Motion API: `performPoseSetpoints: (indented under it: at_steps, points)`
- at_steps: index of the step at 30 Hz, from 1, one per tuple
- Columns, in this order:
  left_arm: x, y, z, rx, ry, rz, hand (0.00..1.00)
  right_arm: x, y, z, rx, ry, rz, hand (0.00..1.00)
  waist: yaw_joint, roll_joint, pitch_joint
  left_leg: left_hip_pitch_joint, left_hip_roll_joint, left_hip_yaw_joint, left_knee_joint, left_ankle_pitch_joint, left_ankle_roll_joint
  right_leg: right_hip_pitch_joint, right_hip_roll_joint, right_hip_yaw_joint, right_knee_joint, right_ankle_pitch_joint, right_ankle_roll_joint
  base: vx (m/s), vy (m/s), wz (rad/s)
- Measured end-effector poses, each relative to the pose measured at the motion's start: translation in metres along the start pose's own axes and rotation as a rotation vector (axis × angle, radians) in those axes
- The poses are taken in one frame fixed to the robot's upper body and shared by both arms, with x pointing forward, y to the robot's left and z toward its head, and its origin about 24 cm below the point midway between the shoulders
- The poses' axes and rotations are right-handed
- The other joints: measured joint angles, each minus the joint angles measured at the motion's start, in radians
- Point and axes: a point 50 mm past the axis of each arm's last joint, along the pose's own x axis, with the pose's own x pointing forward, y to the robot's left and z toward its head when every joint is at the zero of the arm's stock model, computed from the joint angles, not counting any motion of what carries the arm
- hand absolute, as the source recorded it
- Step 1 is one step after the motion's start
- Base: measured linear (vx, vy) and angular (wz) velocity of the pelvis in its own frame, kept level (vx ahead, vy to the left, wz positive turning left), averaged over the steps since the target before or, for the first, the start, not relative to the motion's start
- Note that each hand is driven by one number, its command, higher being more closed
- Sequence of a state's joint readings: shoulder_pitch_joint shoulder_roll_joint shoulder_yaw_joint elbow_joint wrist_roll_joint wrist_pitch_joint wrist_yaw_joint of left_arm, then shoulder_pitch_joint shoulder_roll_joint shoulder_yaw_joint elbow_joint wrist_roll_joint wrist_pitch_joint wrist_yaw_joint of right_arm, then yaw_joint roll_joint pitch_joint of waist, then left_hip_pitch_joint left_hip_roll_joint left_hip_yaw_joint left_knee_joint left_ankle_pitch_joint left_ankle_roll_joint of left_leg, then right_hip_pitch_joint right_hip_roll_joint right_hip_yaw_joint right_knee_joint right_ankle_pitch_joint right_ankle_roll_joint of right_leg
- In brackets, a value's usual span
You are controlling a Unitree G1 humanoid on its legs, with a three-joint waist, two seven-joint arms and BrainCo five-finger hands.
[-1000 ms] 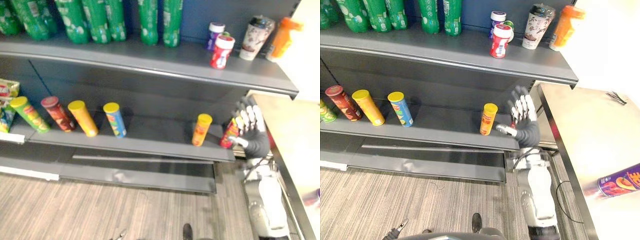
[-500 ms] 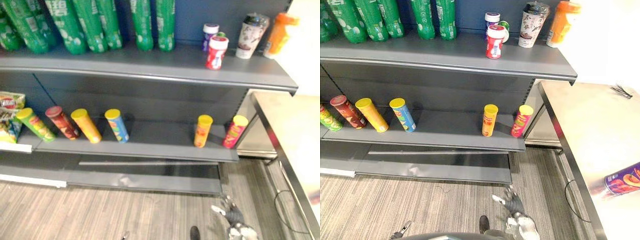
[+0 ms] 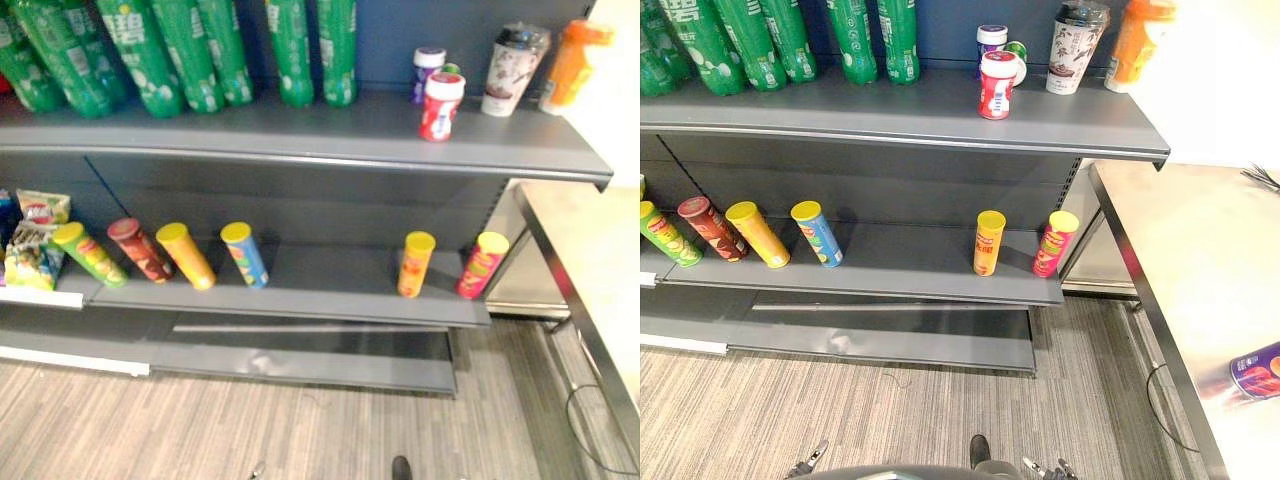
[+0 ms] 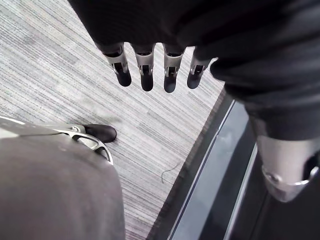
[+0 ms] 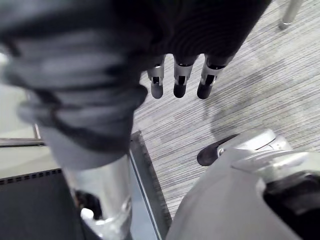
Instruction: Put the gum and the chips on the shelf.
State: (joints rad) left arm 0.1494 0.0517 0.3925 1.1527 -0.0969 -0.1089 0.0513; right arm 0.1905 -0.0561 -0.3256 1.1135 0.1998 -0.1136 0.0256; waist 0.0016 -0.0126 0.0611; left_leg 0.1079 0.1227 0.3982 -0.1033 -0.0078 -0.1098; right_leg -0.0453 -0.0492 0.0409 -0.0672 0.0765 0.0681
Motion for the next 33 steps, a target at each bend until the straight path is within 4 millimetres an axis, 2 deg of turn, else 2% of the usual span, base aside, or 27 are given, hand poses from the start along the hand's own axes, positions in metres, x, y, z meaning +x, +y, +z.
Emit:
performPoseSetpoints:
  at_steps: [12,15,16,18,19,20,22,24,26,27,28,29,30,31,32,33]
  points:
    - [0.0,0.0,0.0,0.005,-0.002,-0.003,0.0,-0.001,-0.002,-0.005,0.058,0.018,-0.04,0.0,0.001,0.003,0.001,0.004,-0.004,0.003,0.0,-0.006,0.002,0.005,-0.003,0.001,-0.006,-0.001,0.001,0.0,0.0,0.0]
    - [0.0,-0.002,0.0,0.026,-0.005,-0.011,0.0,0.0,-0.001,-0.005,0.059,0.027,-0.041,0.0,0.002,0.005,0.004,0.013,-0.004,0.005,0.0,-0.009,0.002,0.015,-0.003,0.003,-0.009,0.0,0.002,0.0,-0.001,-0.02]
    - [0.0,-0.002,0.0,0.026,-0.005,-0.014,0.0,0.0,-0.002,-0.005,0.059,0.028,-0.043,0.0,0.002,0.014,0.008,0.018,-0.004,0.009,0.0,-0.011,0.003,0.017,-0.002,0.007,-0.009,-0.001,0.001,0.01,-0.002,-0.07]
    - [0.0,-0.004,0.001,0.029,-0.008,-0.018,0.0,0.001,-0.002,-0.003,0.059,0.024,-0.044,0.0,0.003,0.0,0.016,0.018,-0.004,0.017,0.001,-0.015,0.002,0.013,-0.002,0.014,0.008,-0.01,0.009,0.0,0.003,-0.11]
    - [0.0,-0.005,0.003,0.024,-0.013,-0.021,0.0,0.001,-0.001,-0.001,0.076,0.017,-0.047,0.0,0.003,0.005,0.024,0.016,-0.002,0.024,0.019,-0.023,0.004,-0.007,-0.002,0.019,0.049,-0.028,0.013,0.0,0.008,-0.09]
    - [0.001,-0.005,0.006,0.025,-0.022,-0.023,0.0,0.002,0.0,0.001,0.087,0.012,-0.047,0.0,0.002,-0.003,0.039,0.005,0.002,0.024,0.056,-0.04,0.007,-0.018,-0.004,0.02,0.078,-0.039,0.021,0.0,0.017,-0.07]
    - [0.005,-0.009,0.022,0.029,-0.064,-0.035,0.0,0.002,0.003,0.004,0.13,-0.003,-0.048,0.0,0.002,-0.008,0.084,-0.042,0.026,0.024,0.208,-0.116,0.017,-0.049,-0.011,0.025,0.166,-0.077,0.031,-0.04,0.02,-0.07]
    - [0.005,-0.012,0.027,0.002,-0.074,-0.04,0.0,0.002,0.004,0.008,0.15,-0.029,-0.045,0.0,-0.005,-0.004,0.094,-0.099,0.051,0.044,0.329,-0.173,0.025,-0.075,-0.012,0.036,0.177,-0.078,0.047,-0.09,0.047,-0.19]
    - [0.006,-0.02,0.039,-0.045,-0.122,-0.048,0.0,0.003,0.008,0.019,0.209,-0.084,-0.044,0.0,-0.009,0.0,0.093,-0.205,0.118,0.137,0.476,-0.245,0.051,-0.148,-0.01,0.042,0.155,-0.064,0.091,-0.15,0.12,-0.61]
    - [0.005,-0.022,0.042,-0.06,-0.132,-0.05,0.0,0.002,0.011,0.022,0.231,-0.1,-0.039,0.0,-0.002,-0.003,0.093,-0.217,0.128,0.166,0.486,-0.253,0.059,-0.164,-0.025,0.005,0.138,-0.077,0.103,-0.16,0.146,-1.23]
    - [0.005,-0.028,0.043,-0.087,-0.134,-0.055,0.0,0.002,0.013,0.029,0.257,-0.13,-0.038,0.0,0.0,0.019,0.091,-0.229,0.168,0.223,0.493,-0.26,0.077,-0.183,-0.04,-0.096,0.119,-0.105,0.105,-0.09,0.133,-1.56]
    - [0.005,-0.032,0.046,-0.092,-0.144,-0.06,0.0,0.003,0.014,0.032,0.284,-0.145,-0.036,0.0,0.002,0.025,0.099,-0.225,0.208,0.276,0.492,-0.266,0.086,-0.203,-0.049,-0.206,0.168,-0.082,0.04,-0.08,0.171,-1.53]
    - [0.005,-0.035,0.049,-0.093,-0.149,-0.066,0.0,0.003,0.014,0.032,0.288,-0.143,-0.037,0.0,0.001,0.031,0.102,-0.22,0.225,0.298,0.49,-0.265,0.085,-0.207,-0.056,-0.258,0.208,-0.082,0.019,0.01,0.166,-1.42]
    - [0.005,-0.039,0.052,-0.085,-0.157,-0.077,0.0,0.003,0.015,0.027,0.285,-0.121,-0.046,0.0,0.003,0.017,0.099,-0.201,0.245,0.353,0.485,-0.254,0.073,-0.198,-0.083,-0.339,0.296,-0.091,0.003,0.08,0.121,-1.34]
    - [0.005,-0.038,0.056,-0.066,-0.171,-0.083,0.0,0.002,0.016,0.021,0.283,-0.098,-0.053,0.0,0.004,0.001,0.097,-0.166,0.253,0.411,0.472,-0.249,0.066,-0.169,-0.115,-0.381,0.351,-0.098,-0.007,0.09,0.083,-1.37]
    - [0.005,-0.038,0.057,-0.06,-0.178,-0.084,0.0,0.002,0.017,0.019,0.284,-0.091,-0.055,0.0,0.004,-0.004,0.096,-0.147,0.25,0.443,0.459,-0.244,0.063,-0.145,-0.132,-0.399,0.364,-0.104,-0.017,0.08,0.003,-1.38]
